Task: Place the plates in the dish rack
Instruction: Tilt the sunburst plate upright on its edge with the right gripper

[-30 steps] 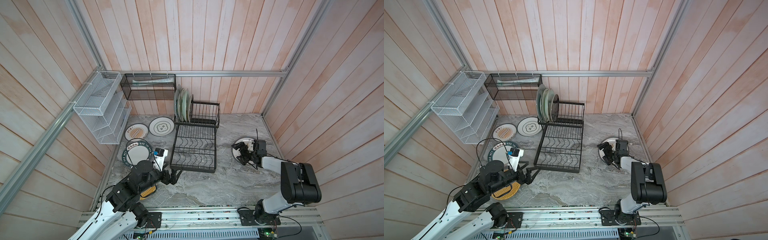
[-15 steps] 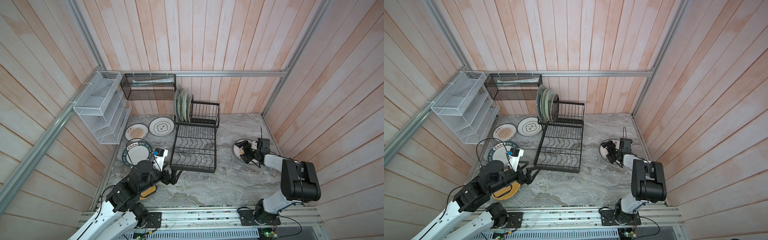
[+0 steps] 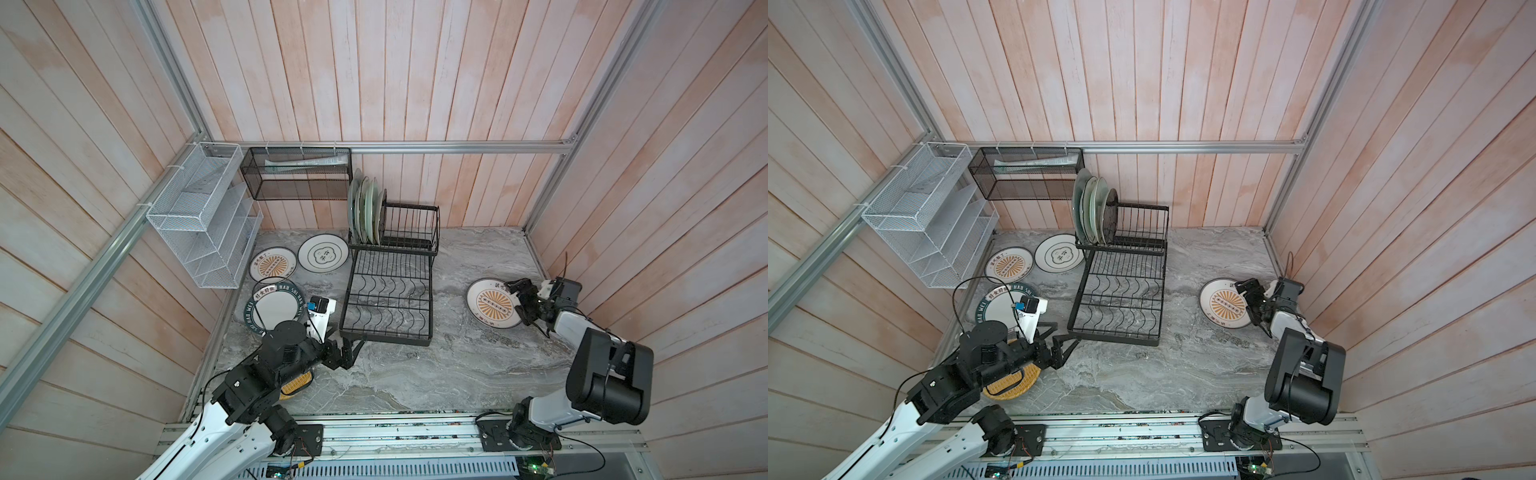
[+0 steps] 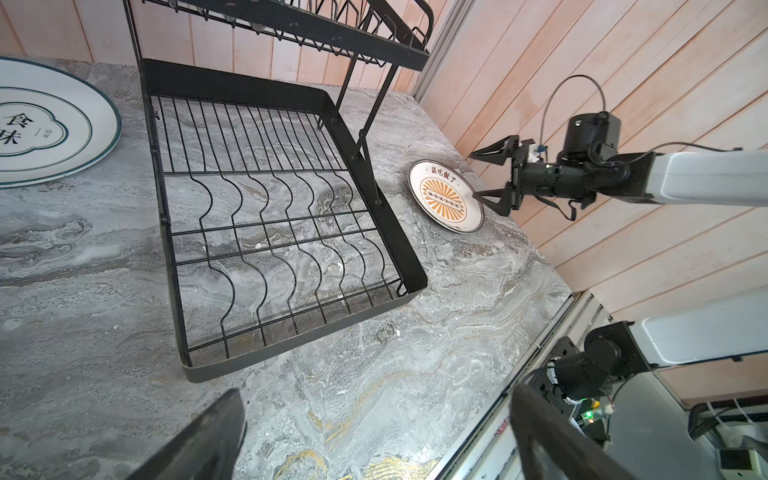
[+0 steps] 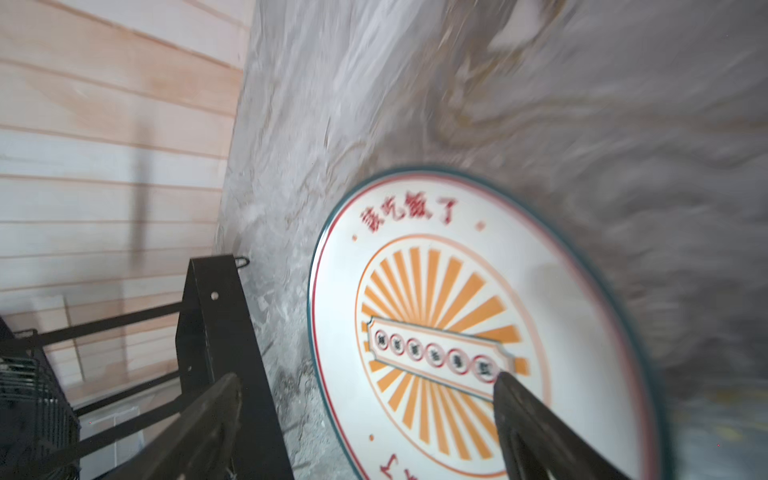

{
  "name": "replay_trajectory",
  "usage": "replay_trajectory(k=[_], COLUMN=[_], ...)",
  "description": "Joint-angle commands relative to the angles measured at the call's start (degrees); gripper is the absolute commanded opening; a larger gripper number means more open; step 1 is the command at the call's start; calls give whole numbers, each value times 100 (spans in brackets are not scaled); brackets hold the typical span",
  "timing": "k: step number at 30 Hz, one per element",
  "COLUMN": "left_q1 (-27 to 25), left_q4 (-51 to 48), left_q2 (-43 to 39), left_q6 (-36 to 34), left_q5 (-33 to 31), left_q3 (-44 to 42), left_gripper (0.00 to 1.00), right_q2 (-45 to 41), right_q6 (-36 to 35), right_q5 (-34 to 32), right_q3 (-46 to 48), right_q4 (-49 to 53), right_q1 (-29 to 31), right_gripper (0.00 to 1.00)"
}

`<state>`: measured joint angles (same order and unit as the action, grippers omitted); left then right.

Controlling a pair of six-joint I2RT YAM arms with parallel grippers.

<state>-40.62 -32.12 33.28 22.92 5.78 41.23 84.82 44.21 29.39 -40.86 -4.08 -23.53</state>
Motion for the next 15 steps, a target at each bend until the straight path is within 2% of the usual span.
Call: replay_trajectory(k=[1, 15], left_q1=[29, 28], left_q4=[126, 133], left_q2=[-66, -118], left_q6=[-95, -96], left_q5=[90, 81], left_q3=[-80, -89], left_gripper=[100, 100], right_q2=[-71, 820], right_q6=[-532, -387], right_q5=[-265, 970], right_q3=[262, 675], right_q4=[-4, -853], right_q1=[-438, -383], right_gripper=[96, 88])
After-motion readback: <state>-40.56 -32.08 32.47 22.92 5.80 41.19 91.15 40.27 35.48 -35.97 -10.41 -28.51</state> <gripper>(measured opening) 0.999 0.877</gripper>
